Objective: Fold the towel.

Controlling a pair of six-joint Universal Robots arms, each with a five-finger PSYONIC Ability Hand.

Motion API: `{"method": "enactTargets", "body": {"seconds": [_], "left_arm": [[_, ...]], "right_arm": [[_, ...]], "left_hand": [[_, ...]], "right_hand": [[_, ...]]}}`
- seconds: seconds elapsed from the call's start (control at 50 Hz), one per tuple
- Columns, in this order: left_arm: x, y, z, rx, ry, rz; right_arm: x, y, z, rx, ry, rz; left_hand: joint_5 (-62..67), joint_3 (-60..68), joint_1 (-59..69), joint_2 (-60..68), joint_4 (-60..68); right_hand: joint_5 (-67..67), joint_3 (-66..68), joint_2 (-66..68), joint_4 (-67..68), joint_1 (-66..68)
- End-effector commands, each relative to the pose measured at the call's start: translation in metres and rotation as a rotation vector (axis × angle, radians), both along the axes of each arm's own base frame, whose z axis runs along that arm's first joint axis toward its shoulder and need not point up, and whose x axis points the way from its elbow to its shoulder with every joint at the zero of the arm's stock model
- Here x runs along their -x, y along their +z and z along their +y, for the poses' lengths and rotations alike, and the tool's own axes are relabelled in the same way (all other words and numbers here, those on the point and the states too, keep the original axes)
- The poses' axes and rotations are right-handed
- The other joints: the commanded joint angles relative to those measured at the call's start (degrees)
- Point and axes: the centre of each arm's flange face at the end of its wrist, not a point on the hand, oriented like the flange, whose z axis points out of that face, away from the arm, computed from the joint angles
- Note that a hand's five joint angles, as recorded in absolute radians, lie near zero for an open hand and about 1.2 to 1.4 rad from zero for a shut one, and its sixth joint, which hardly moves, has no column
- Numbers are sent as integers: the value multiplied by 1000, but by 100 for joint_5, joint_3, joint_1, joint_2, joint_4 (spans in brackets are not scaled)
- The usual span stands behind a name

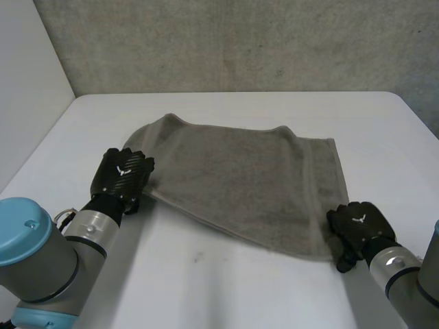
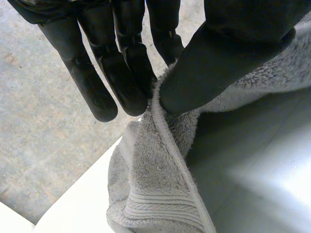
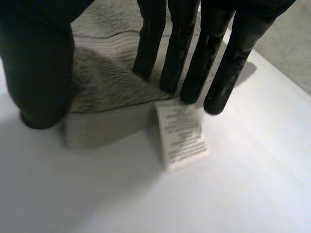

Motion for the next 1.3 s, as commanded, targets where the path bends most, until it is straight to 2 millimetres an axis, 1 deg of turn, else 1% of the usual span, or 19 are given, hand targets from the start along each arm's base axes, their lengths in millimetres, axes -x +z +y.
{"method": "enactTargets", "body": {"seconds": [0.02,0.22,0.28,0.32,0.36,0.48,0.54,0.56,0.58,0.64,0.68,0.7,0.74,0.8,0.86,0.9,1.02,1.06,1.3], "left_arm": [[0,-2,0,-6,0,-2],[0,-6,1,-16,-2,-8],[0,-6,1,-19,-2,-9],[0,-7,2,-21,-2,-10],[-1,-8,3,-26,-2,-12],[0,-13,4,-38,-3,-19],[0,-17,4,-49,-5,-28],[0,-19,4,-55,-6,-34],[0,-21,4,-60,-6,-37],[0,-23,4,-64,-6,-39],[-1,-25,2,-68,-3,-41],[-1,-25,2,-68,-3,-41],[0,-27,1,-73,-3,-44],[0,-28,0,-76,-1,-45],[-2,-29,-3,-75,6,-44],[-8,-30,-9,-78,32,-45],[-20,-32,-20,-84,77,-44],[-26,-32,-26,-87,103,-44],[-49,-37,-38,-121,181,-48]], "right_arm": [[6,12,-24,109,-38,-32],[4,23,-38,159,-43,-45],[3,25,-39,165,-41,-46],[3,25,-40,167,-40,-45],[3,23,-40,159,-39,-43],[3,21,-37,135,-38,-40],[3,19,-35,109,-40,-36],[4,19,-33,96,-39,-37],[4,18,-32,88,-37,-38],[4,18,-32,89,-33,-38],[3,18,-32,84,-18,-44],[3,18,-32,84,-18,-44],[2,18,-32,83,-5,-49],[3,19,-33,88,-7,-50],[12,20,-41,94,-38,-49],[24,22,-48,100,-81,-47],[33,25,-54,109,-112,-47],[40,30,-58,130,-132,-46],[56,38,-66,160,-186,-42]], "left_hand": [[1059,1033,1185,1025,1018],[1059,1033,1185,1025,1018],[1059,1033,1185,1025,1018],[1059,1033,1185,1025,1018],[1059,1033,1185,1025,1018],[1059,1033,1185,1025,1018],[1059,1033,1185,1025,1018],[794,769,920,761,754],[142,117,268,109,102],[-184,-209,-58,-218,-225],[-1036,-1061,-910,-1070,-1077],[-1042,-1067,-916,-1076,-1082],[-2951,-2977,-2825,-2985,-2992],[-2976,-3002,-2850,-3010,-3017],[-3027,-3052,-2901,-3060,-3067],[-3027,-3052,-2901,-3060,-3067],[-3044,-3069,-2918,-3077,-3084],[-3044,-3069,-2918,-3077,-3084],[-2926,-2951,-2800,-2960,-2966]], "right_hand": [[3889,2243,2117,2167,3219],[3771,2125,1999,2050,3101],[3384,1738,1612,1663,2714],[2762,1116,990,1040,2092],[1270,-376,-502,-451,600],[1080,-567,-692,-642,410],[1534,-112,-238,-188,864],[2716,1070,944,995,2046],[4388,2741,2616,2666,3718],[4404,2758,2633,2683,3734],[4404,2758,2633,2683,3734],[4404,2758,2633,2683,3734],[4404,2758,2633,2683,3734],[4404,2758,2633,2683,3734],[4404,2758,2633,2683,3734],[4404,2758,2633,2683,3734],[4404,2758,2633,2683,3734],[4404,2758,2633,2683,3734],[4404,2758,2633,2683,3734]]}}
